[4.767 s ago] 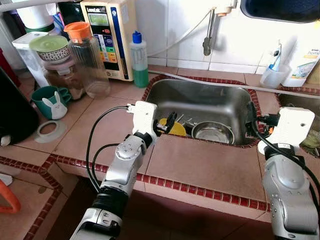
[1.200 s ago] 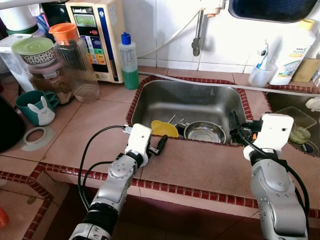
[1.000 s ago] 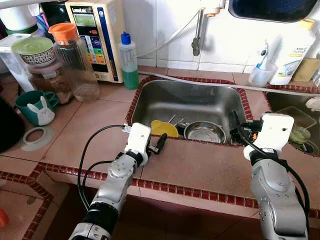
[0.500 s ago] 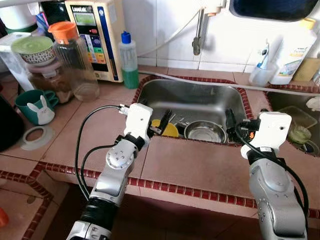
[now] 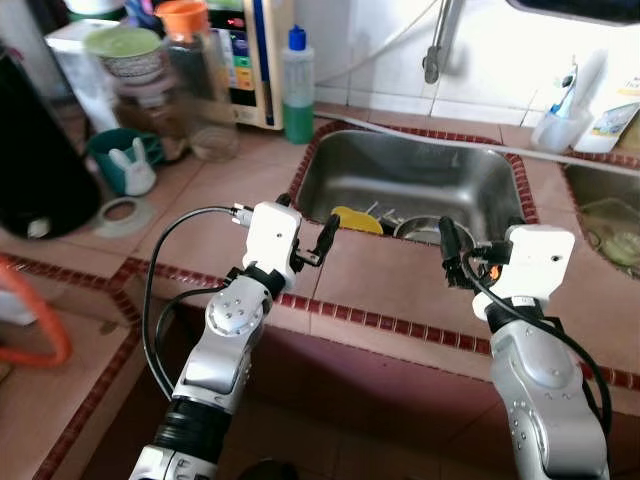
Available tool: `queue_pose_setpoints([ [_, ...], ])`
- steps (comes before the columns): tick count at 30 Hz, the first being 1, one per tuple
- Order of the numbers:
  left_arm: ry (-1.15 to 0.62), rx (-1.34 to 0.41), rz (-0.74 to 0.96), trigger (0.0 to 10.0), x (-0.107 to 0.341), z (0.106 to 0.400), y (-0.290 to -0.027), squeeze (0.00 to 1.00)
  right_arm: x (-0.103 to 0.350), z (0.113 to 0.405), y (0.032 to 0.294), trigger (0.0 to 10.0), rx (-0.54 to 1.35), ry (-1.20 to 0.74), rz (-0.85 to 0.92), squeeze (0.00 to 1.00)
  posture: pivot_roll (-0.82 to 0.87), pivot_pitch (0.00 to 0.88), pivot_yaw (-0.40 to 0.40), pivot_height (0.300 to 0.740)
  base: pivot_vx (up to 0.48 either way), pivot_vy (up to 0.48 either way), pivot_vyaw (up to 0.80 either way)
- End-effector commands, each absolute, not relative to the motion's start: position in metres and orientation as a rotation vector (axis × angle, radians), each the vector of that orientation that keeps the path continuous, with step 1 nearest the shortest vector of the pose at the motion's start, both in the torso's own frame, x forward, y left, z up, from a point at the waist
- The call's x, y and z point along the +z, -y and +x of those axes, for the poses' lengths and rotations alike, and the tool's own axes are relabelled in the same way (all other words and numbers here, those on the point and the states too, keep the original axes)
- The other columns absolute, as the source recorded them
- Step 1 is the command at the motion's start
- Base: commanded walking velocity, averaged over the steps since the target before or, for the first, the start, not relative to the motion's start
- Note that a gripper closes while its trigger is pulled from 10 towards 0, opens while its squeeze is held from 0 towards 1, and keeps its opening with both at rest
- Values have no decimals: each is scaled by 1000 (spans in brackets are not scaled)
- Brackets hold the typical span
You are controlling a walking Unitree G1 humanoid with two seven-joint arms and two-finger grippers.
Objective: Kitchen organization
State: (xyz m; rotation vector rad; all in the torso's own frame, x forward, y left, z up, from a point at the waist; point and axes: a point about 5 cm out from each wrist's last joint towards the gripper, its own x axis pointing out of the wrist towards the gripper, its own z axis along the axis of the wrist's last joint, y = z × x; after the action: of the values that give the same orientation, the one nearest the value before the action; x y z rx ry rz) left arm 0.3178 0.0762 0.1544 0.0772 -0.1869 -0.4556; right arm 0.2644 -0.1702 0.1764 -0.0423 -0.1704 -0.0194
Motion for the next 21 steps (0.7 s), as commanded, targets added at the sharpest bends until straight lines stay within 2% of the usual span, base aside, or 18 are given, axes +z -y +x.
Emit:
queue_pose_setpoints([
  [1,186,-460,80,10000,156,317,-77,0,178,263,171,10000,-25,174,-47,0,30,0,34,740,-315,0,0],
  [14,165,-457,79,10000,153,317,-78,0,183,268,172,10000,-33,191,-54,0,38,0,33,740,-252,0,0],
  [21,151,-467,80,10000,150,319,-77,0,175,266,174,10000,-34,172,-64,0,35,0,37,740,0,0,0],
])
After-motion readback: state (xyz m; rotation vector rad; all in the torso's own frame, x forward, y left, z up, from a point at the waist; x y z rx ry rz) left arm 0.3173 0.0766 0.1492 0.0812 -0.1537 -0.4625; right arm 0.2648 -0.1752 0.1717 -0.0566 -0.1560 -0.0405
